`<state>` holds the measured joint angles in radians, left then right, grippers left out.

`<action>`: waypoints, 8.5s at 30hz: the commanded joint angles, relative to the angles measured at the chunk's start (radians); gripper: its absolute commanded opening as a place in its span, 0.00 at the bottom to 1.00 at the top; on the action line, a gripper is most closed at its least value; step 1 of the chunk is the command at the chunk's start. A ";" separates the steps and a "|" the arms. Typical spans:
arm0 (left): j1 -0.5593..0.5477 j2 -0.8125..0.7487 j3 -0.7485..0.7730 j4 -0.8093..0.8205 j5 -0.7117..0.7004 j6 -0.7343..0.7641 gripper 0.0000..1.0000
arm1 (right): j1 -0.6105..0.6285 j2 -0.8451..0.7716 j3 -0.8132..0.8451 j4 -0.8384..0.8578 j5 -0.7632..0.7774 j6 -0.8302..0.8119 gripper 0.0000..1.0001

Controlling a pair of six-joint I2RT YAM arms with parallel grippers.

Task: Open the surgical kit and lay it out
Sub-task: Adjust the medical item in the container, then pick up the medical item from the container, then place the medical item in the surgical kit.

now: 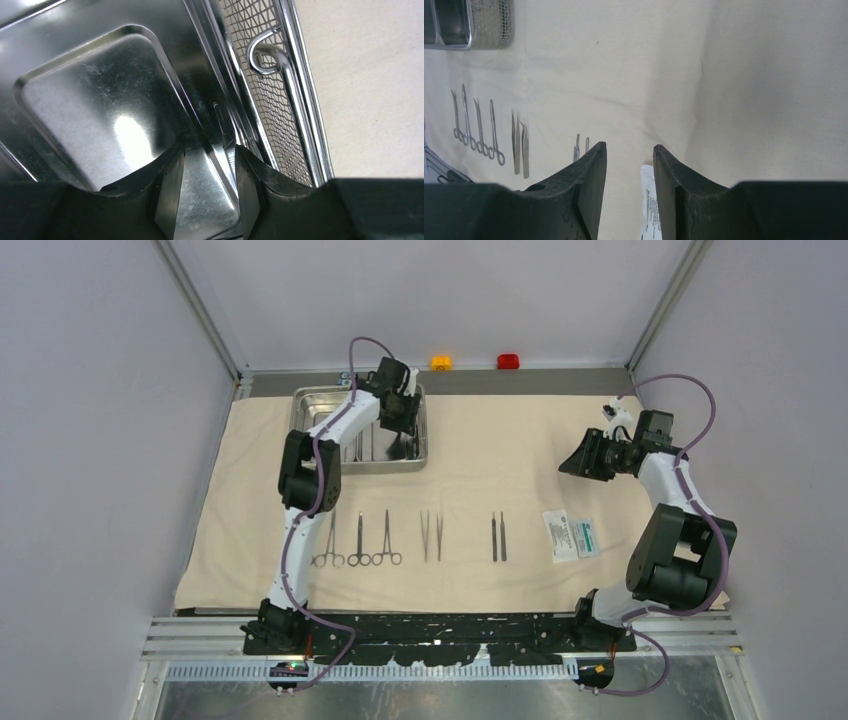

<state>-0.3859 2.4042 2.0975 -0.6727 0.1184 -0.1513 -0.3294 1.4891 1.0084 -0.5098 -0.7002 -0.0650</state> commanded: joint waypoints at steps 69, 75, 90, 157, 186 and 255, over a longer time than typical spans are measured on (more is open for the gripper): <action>0.005 -0.165 -0.256 0.168 0.236 -0.103 0.00 | -0.002 0.020 0.045 0.006 0.002 0.017 0.45; 0.008 -0.145 -0.239 0.174 0.235 -0.109 0.00 | -0.002 0.022 0.045 0.005 0.007 0.016 0.44; 0.007 -0.028 -0.151 0.068 0.077 -0.084 0.00 | -0.002 0.035 0.048 0.002 0.013 0.015 0.45; 0.070 0.134 0.268 -0.153 -0.111 -0.013 0.26 | -0.002 0.039 0.058 -0.009 0.003 0.017 0.44; 0.082 0.125 0.375 -0.137 -0.152 -0.056 0.00 | -0.004 0.024 0.056 -0.010 -0.001 0.017 0.45; -0.552 -0.521 -0.757 0.178 -0.326 -0.848 0.00 | -0.003 -0.231 -0.038 0.073 0.005 0.012 0.45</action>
<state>-0.9291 1.8687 1.3052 -0.5049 -0.1978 -0.9703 -0.3294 1.2827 0.9684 -0.4717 -0.6891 -0.0364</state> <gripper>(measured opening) 0.007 0.446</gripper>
